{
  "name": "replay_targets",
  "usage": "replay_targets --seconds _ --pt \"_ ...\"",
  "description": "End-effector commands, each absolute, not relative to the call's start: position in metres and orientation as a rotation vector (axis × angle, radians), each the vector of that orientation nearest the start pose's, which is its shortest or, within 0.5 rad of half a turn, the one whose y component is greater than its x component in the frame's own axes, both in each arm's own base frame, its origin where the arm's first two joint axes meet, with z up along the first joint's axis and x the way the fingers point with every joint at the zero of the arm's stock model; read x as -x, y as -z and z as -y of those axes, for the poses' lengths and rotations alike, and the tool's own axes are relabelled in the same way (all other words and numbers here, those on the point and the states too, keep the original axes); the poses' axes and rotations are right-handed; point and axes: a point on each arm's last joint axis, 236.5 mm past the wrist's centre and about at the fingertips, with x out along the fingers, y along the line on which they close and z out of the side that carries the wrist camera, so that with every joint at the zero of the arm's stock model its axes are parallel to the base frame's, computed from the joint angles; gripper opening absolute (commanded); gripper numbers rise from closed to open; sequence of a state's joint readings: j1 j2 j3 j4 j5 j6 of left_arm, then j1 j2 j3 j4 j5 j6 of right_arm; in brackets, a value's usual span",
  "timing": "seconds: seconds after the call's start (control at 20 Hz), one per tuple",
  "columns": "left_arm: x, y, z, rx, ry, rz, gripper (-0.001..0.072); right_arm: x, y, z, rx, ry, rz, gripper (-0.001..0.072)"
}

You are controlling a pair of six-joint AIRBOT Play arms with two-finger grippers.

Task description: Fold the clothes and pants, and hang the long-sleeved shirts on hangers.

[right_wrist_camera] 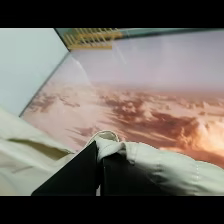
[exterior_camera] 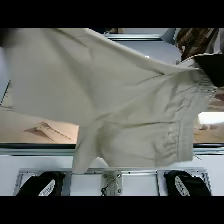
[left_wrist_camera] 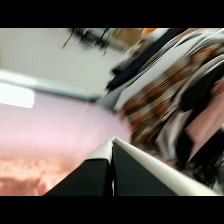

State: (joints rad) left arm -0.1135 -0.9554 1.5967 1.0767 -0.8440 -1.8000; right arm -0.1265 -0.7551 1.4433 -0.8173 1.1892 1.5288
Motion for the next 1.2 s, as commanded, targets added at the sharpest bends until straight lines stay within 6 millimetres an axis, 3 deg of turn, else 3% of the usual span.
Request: replay_targets --seconds 0.0,0.15,0.25,0.3,0.35,0.4,0.45,0.5,0.6,0.65,0.8,1.0,1.05,1.15 --pt "-0.497 -0.296 0.137 0.646 0.34 -0.443 0.0005 -0.367 -0.284 -0.075 -0.469 -0.3 -0.637 0.0007" --pt "-0.577 -0.223 0.154 0.701 0.313 -0.476 0.0005 -0.446 -0.214 -0.067 -0.511 -0.234 -0.719 0.0008" --pt "-0.611 -0.2 0.171 0.681 0.334 -0.509 0.0006 -0.491 -0.173 -0.056 -0.552 -0.183 -0.724 0.0014" --pt "-0.623 -0.197 0.174 0.666 0.346 -0.503 0.0077 -0.508 -0.16 -0.054 -0.578 -0.17 -0.719 0.009" --pt "-0.634 -0.199 0.176 0.664 0.354 -0.486 0.0468 -0.522 -0.154 -0.053 -0.583 -0.176 -0.697 0.0296" --pt "-0.64 -0.201 0.179 0.66 0.363 -0.481 0.0711 -0.532 -0.155 -0.055 -0.579 -0.196 -0.669 0.0468" --pt "-0.643 -0.202 0.173 0.659 0.359 -0.481 0.0711 -0.538 -0.162 -0.053 -0.565 -0.214 -0.631 0.0534" --pt "-0.641 -0.202 0.165 0.659 0.35 -0.489 0.0711 -0.539 -0.171 -0.049 -0.555 -0.215 -0.596 0.0531" --pt "-0.626 -0.191 0.14 0.648 0.315 -0.562 0.0711 -0.531 -0.196 -0.031 -0.527 -0.2 -0.544 0.053" --pt "-0.609 -0.175 0.127 0.637 0.3 -0.653 0.0711 -0.521 -0.208 -0.026 -0.501 -0.206 -0.532 0.0529" --pt "-0.535 -0.095 0.107 0.523 0.246 -0.997 0.0711 -0.481 -0.235 -0.033 -0.385 -0.277 -0.548 0.0529" --pt "-0.43 0.024 0.135 0.481 0.256 -1.339 0.0711 -0.434 -0.245 -0.06 -0.322 -0.371 -0.617 0.0528" --pt "-0.411 0.051 0.143 0.481 0.247 -1.39 0.0711 -0.428 -0.247 -0.064 -0.316 -0.381 -0.615 0.0528" --pt "-0.386 0.088 0.166 0.542 0.274 -1.452 0.0711 -0.421 -0.252 -0.075 -0.305 -0.404 -0.609 0.0528"
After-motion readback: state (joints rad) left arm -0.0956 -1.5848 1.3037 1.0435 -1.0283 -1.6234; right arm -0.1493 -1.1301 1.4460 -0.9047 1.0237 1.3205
